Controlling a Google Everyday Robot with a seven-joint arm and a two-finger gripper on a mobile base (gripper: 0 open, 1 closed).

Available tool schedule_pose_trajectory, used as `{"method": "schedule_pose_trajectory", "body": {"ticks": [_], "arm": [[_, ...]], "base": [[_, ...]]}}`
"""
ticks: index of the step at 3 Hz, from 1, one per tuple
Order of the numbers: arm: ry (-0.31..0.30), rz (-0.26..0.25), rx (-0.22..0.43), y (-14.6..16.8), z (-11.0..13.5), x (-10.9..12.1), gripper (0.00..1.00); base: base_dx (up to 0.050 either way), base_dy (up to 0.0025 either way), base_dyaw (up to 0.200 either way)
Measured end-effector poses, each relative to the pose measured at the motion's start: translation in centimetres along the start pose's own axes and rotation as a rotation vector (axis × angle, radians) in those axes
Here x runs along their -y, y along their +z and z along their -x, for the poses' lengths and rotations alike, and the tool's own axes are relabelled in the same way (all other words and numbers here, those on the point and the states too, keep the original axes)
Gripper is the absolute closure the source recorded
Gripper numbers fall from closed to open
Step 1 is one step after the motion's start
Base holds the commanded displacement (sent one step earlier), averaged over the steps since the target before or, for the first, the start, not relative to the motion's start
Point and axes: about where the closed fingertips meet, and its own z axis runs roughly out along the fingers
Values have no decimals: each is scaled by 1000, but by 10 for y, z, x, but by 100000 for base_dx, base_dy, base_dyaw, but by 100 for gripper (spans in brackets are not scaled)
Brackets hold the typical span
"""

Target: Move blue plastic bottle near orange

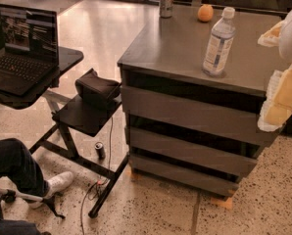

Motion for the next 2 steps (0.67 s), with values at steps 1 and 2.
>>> {"method": "schedule_pose_trajectory", "body": {"ticks": [1,2], "arm": [[0,0,0,0,0,0,0],[0,0,0,0,0,0,0]], "base": [[0,0,-9900],[-6,9,-9891]]}}
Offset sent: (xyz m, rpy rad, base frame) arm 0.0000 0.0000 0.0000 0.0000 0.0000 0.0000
